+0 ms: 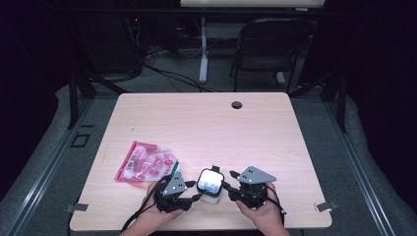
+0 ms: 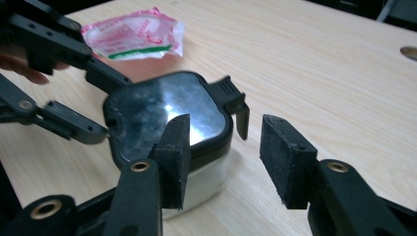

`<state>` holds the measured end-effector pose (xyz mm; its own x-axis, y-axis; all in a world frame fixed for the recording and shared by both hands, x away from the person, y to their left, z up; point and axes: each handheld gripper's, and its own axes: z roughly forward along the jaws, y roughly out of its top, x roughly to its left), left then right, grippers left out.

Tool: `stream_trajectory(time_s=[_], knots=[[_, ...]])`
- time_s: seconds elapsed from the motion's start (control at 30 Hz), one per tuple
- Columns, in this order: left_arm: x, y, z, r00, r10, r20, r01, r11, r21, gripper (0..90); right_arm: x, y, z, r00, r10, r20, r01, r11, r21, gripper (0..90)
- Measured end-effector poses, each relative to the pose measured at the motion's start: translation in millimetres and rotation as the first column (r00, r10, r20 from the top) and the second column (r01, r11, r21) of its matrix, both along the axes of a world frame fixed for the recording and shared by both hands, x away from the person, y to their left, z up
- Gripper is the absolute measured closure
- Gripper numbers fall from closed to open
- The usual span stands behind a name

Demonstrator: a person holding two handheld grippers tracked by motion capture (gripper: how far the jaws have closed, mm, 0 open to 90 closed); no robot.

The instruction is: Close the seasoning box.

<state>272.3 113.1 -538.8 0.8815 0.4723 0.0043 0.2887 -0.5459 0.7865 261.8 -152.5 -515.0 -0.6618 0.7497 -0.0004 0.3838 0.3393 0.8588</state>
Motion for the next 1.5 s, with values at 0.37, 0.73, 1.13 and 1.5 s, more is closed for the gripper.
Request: stream_trajectory(time_s=[0.37, 0.73, 1.13, 1.5], knots=[[-0.2, -0.2, -0.2, 1.0000, 0.002, 0.000, -0.002, 1.0000, -0.001, 52.4, 9.7, -0.8, -10.8, 0.9965, -0.042, -0.072, 0.041, 0.9990, -0.016, 70.8], [1.0, -2.8, -2.5, 1.0000, 0.002, -0.005, -0.002, 1.0000, -0.004, 53.8, 22.3, 0.8, -15.2, 0.9933, -0.070, -0.091, 0.070, 0.9975, -0.003, 72.5], [3.4, 2.7, -2.9, 0.9997, 0.013, -0.019, -0.013, 0.9999, -0.008, 52.1, 32.0, 3.3, -17.2, 0.9930, -0.067, -0.097, 0.069, 0.9976, 0.010, 67.3], [5.2, 14.6, 6.4, 0.9992, 0.037, -0.012, -0.037, 0.9988, -0.031, 48.9, 33.5, -0.2, -14.7, 0.9936, -0.073, -0.087, 0.074, 0.9972, 0.008, 64.7]])
